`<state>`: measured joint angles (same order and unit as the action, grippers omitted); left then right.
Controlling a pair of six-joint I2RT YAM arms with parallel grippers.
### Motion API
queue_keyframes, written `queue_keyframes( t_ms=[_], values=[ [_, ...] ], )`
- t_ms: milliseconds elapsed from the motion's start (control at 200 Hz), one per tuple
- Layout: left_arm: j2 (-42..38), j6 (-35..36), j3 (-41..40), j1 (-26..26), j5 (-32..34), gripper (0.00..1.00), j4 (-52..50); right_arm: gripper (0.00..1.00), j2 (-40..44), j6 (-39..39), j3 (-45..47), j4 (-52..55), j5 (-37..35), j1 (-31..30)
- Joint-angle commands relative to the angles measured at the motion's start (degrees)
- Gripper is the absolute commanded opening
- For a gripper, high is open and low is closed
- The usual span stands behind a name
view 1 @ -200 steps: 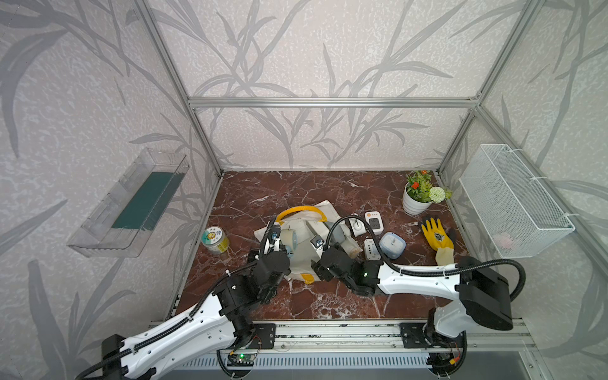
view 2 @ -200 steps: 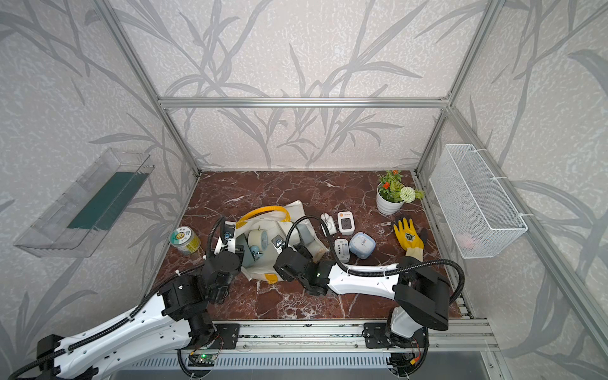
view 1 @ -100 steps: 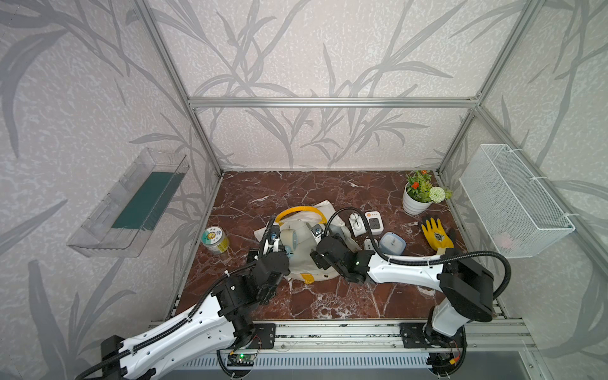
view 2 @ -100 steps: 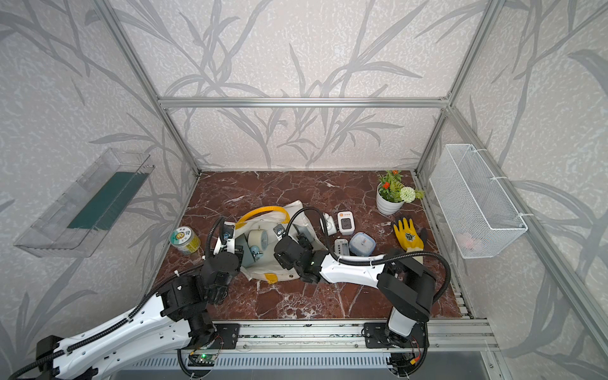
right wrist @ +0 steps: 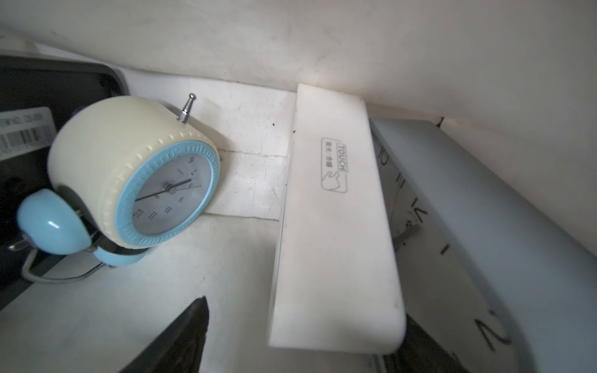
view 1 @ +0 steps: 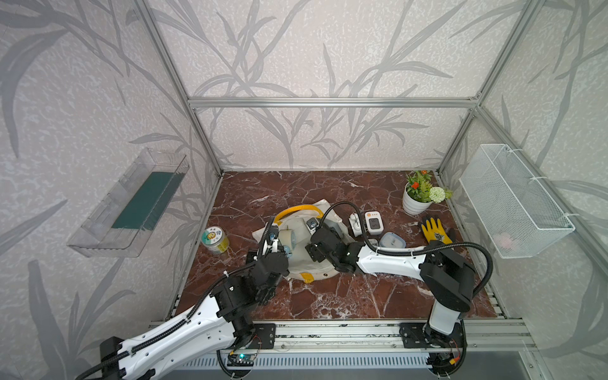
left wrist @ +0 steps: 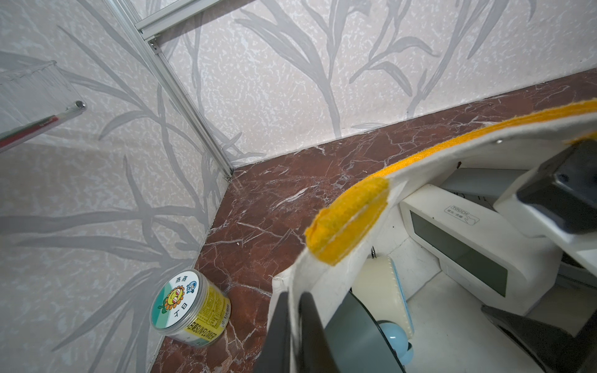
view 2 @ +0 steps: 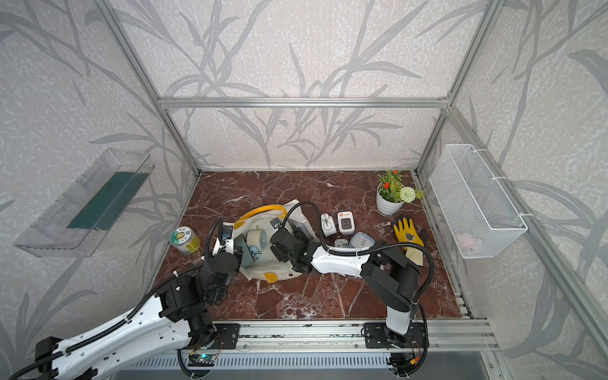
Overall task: Take the alarm clock out of the canvas bag
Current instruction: Pick up the alarm from the canvas bag.
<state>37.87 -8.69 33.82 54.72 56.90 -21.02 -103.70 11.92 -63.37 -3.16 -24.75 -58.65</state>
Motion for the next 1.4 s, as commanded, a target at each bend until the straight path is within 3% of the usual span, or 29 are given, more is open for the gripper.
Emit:
queue_keyframes(
  t_ms=[0, 600, 1395],
  values=[
    [-0.9, -1.6, 1.7, 0.0, 2.2, 0.0, -2.9, 0.83, -1.1, 0.2, -2.0, 1.0, -0.8, 1.7],
    [-1.1, -2.7, 1.7, 0.0, 2.3, 0.0, -3.8, 0.76, -2.9, 1.1, -3.5, -4.3, 6.6, 2.0],
    [0.6, -5.9, 3.4, 0.0, -0.1, 0.0, -2.7, 0.69, -6.2, 1.2, -6.5, -5.5, 6.9, 2.0]
  ],
)
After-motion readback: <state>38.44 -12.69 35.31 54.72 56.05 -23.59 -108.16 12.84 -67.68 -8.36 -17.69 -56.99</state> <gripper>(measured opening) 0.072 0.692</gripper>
